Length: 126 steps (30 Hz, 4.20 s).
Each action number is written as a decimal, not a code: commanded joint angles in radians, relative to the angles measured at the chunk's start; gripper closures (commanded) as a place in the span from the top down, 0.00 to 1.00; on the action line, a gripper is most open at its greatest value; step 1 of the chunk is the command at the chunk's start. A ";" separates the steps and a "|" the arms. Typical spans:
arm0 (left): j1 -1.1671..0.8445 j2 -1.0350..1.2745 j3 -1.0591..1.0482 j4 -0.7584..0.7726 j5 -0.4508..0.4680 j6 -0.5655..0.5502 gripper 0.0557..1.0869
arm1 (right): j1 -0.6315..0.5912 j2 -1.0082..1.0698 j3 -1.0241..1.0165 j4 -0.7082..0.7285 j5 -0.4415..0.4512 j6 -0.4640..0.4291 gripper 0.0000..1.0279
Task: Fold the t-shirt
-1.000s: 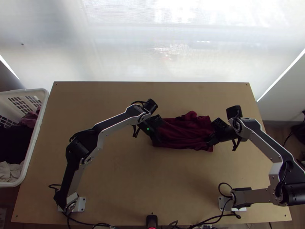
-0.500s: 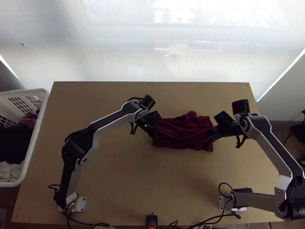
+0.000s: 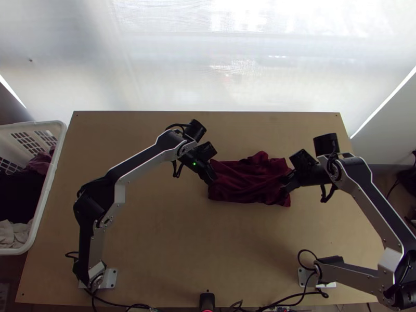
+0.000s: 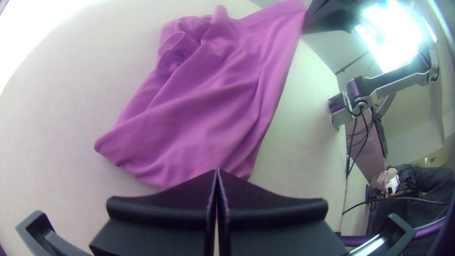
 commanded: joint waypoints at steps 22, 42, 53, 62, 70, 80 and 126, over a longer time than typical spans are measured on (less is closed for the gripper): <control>-0.009 -0.015 0.005 -0.065 0.001 0.011 0.03 | -0.338 -0.147 -0.208 -0.181 0.003 -0.225 0.03; 0.074 -0.123 -0.026 -0.082 0.015 -0.003 0.03 | 0.196 0.136 0.001 0.119 -0.007 0.082 0.03; 0.089 -0.143 -0.087 -0.080 0.023 0.002 0.03 | 0.260 0.347 0.084 0.198 -0.058 0.074 0.03; 0.141 -0.161 -0.106 -0.080 0.023 0.004 0.03 | 0.271 0.452 0.082 0.244 -0.083 0.057 0.03; 0.160 -0.159 -0.115 -0.080 0.021 0.005 0.03 | 0.239 0.573 0.144 0.259 -0.083 0.027 0.03; 0.201 -0.182 -0.144 -0.083 0.020 0.005 0.03 | 0.079 0.630 0.216 0.259 -0.053 -0.001 0.03; 0.312 -0.245 -0.228 -0.109 0.020 0.051 0.03 | -0.625 0.969 0.820 0.073 0.043 -0.150 0.03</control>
